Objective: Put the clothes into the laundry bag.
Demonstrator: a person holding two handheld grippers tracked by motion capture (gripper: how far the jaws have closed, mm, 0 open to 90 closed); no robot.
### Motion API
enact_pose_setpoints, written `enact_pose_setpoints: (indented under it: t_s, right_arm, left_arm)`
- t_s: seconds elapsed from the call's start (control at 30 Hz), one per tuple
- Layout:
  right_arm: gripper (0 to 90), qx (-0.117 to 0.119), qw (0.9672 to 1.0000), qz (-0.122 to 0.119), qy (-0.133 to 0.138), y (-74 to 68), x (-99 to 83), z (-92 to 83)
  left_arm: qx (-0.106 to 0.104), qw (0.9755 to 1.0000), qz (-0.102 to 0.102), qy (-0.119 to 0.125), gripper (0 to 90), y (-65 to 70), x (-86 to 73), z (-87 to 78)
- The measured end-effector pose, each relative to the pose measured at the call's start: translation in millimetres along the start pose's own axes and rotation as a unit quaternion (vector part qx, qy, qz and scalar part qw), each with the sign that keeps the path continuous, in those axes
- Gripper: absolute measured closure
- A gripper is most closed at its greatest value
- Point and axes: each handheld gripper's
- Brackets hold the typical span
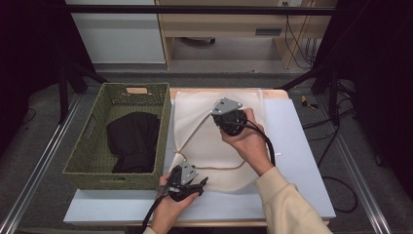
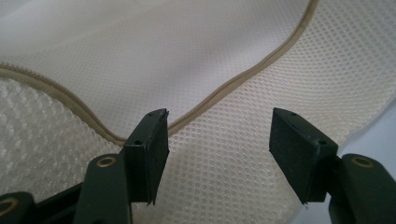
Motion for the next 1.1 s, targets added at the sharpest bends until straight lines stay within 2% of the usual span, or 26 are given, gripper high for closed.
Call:
enact_pose_setpoints:
  t_s: [0.07, 0.2, 0.3, 0.33, 0.37, 0.4, 0.5, 0.57, 0.6, 0.63, 0.67, 0.7, 0.73, 0.77, 0.8, 0.83, 0.87, 0.9, 0.93, 1.0, 1.07, 1.1]
  right_arm:
    - [87.4, -0.004, 1.0, 0.003, 0.007, -0.5, 0.8, -1.1]
    - [87.3, 0.006, 1.0, -0.002, -0.002, -2.2, 0.5, 1.5]
    - [87.2, 0.016, 0.9998, -0.003, -0.007, -2.4, -1.2, 3.4]
    - [87.2, 0.017, 0.9998, -0.005, -0.008, -2.5, -1.7, 3.6]
    - [87.2, 0.017, 0.9998, -0.005, -0.008, -2.5, -1.7, 3.6]
    - [87.2, 0.017, 0.9998, -0.006, -0.008, -2.6, -2.3, 3.7]
    - [87.2, 0.027, 0.9996, -0.003, -0.01, -0.9, -5.0, 3.4]
    - [87.2, 0.026, 0.9996, -0.003, -0.007, -1.3, -6.4, 2.4]
    - [87.1, 0.027, 0.9996, -0.002, -0.009, -2.0, -7.3, 2.3]
    - [87.1, 0.028, 0.9996, -0.003, -0.009, -2.6, -8.3, 2.3]
    - [87.1, 0.027, 0.9996, -0.004, -0.006, -2.5, -9.6, 2.1]
    - [87.1, 0.029, 0.9996, -0.003, -0.005, -2.6, -10.5, 2.1]
    - [87.1, 0.03, 0.9995, 0.0, -0.005, -2.4, -12.3, 1.7]
    - [87.1, 0.03, 0.9995, 0.0, -0.002, -2.0, -13.9, 1.3]
    - [87.1, 0.03, 0.9995, 0.0, -0.002, -2.0, -13.9, 1.3]
    - [87.0, 0.033, 0.9994, -0.001, -0.003, -1.9, -16.9, 1.0]
    - [87.0, 0.032, 0.9995, -0.001, -0.003, -2.4, -17.7, 0.8]
    - [87.0, 0.032, 0.9995, -0.001, -0.003, -2.4, -17.7, 0.8]
    - [86.9, 0.032, 0.9995, -0.001, -0.001, -2.6, -19.9, 0.1]
    - [86.9, 0.036, 0.9994, 0.001, 0.001, -2.4, -21.8, 0.1]
    - [86.9, 0.037, 0.9993, 0.001, 0.003, -2.6, -22.7, 0.4]
    - [86.8, 0.039, 0.9992, 0.002, 0.005, -3.5, -24.7, 1.2]
  left_arm:
    - [0.0, 1.0, -0.003, 0.001, 37.7, -1.5, -0.3, 0.6]
    - [-0.006, 1.0, -0.003, 0.001, 34.6, -0.6, 1.0, -2.6]
    - [-0.025, 0.9995, 0.011, 0.015, 30.1, 5.3, 12.5, -24.8]
    - [-0.028, 0.9993, 0.011, 0.022, 28.1, 6.4, 16.9, -33.6]
    - [-0.028, 0.9993, 0.011, 0.022, 26.6, 6.4, 16.9, -33.6]
    - [-0.031, 0.999, 0.015, 0.029, 26.6, 6.8, 22.9, -44.8]
    - [-0.02, 0.9989, 0.016, 0.039, 19.5, 2.3, 35.4, -71.5]
    - [-0.012, 0.9995, 0.016, 0.026, 15.6, -6.4, 44.4, -87.0]
    - [0.008, 0.9997, 0.017, 0.014, 13.7, -18.2, 53.7, -100.0]
    - [0.008, 0.9997, 0.017, 0.014, 12.6, -18.2, 53.7, -100.0]
    - [0.024, 0.9996, 0.01, 0.004, 12.1, -30.3, 61.3, -109.6]
    - [0.025, 0.9997, -0.004, 0.001, 11.9, -39.5, 65.3, -116.1]
    - [0.009, 0.9997, -0.021, -0.005, 11.2, -45.3, 67.9, -119.4]
    - [0.051, 0.9986, -0.007, -0.01, 9.6, -59.1, 71.6, -124.1]
    - [0.051, 0.9986, -0.007, -0.01, 8.2, -59.1, 71.6, -124.1]
    - [0.078, 0.9967, -0.015, -0.017, 8.3, -77.9, 75.5, -129.1]
    - [0.086, 0.9956, -0.029, -0.022, 8.0, -91.4, 77.1, -131.9]
    - [0.086, 0.9956, -0.029, -0.022, 7.2, -91.4, 77.1, -131.9]
    - [0.091, 0.9948, -0.038, -0.028, 6.5, -102.4, 77.7, -133.6]
    - [0.107, 0.9917, -0.062, -0.033, 6.2, -122.0, 77.4, -135.7]
    - [0.131, 0.9874, -0.077, -0.041, 6.1, -139.6, 74.4, -136.2]
    - [0.149, 0.9825, -0.098, -0.052, 6.1, -156.4, 68.5, -134.1]
Point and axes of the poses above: each handheld gripper's, and its own axes: z roughly forward along the jaws, x roughly out of its top, y roughly to its right, and after that the axes turned 14 degrees about -y, right-handed
